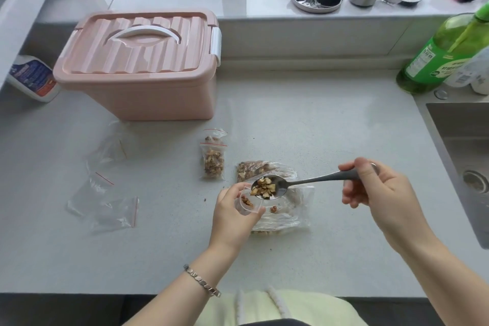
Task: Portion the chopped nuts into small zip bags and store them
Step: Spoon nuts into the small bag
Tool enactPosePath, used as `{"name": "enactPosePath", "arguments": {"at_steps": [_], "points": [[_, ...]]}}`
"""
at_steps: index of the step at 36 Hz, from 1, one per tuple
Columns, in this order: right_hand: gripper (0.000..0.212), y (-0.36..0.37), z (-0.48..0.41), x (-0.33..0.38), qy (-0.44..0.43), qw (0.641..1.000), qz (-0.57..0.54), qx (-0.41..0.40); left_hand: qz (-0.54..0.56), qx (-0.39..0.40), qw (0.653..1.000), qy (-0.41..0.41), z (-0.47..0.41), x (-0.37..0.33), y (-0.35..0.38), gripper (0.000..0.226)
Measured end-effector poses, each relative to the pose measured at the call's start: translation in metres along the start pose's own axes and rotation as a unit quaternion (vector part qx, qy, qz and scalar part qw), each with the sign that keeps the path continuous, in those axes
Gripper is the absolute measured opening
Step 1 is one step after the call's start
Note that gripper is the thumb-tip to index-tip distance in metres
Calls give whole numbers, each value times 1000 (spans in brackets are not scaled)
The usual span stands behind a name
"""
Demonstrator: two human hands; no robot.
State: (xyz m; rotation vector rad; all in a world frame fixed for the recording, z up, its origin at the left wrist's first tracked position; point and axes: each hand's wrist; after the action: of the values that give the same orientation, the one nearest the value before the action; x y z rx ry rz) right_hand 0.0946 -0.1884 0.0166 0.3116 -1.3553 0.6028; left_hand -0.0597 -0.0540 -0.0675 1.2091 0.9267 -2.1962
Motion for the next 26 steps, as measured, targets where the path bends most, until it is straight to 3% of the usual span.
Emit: {"name": "enactPosePath", "arguments": {"at_steps": [4,8,13,18,21,26], "points": [[26,16,8,6,-82,993,79,27,5,3,1000,0,-1,-2,2,42],[26,23,15,8,-199,959,195,51,10,-1,1000,5,0,-2,4,42],[33,22,23,11,-299,924,233,50,20,-2,1000,4,1,0,3,47],[46,27,26,4,-301,917,252,74,21,-10,1000,9,1,3,3,41],[42,27,27,2,-279,930,229,72,28,-8,999,22,3,1,2,40],[31,10,26,15,-196,976,82,-47,71,-35,997,24,9,-5,-10,39]]}}
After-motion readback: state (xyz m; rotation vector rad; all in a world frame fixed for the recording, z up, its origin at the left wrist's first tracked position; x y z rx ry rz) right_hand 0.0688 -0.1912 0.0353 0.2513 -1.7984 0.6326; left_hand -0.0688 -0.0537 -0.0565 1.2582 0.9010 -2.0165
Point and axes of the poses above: each hand's wrist, its own z-axis away from the middle knuckle, its own y-axis out of the palm, x = y × z, and after that the axes turned 3 degrees about -y, right-handed
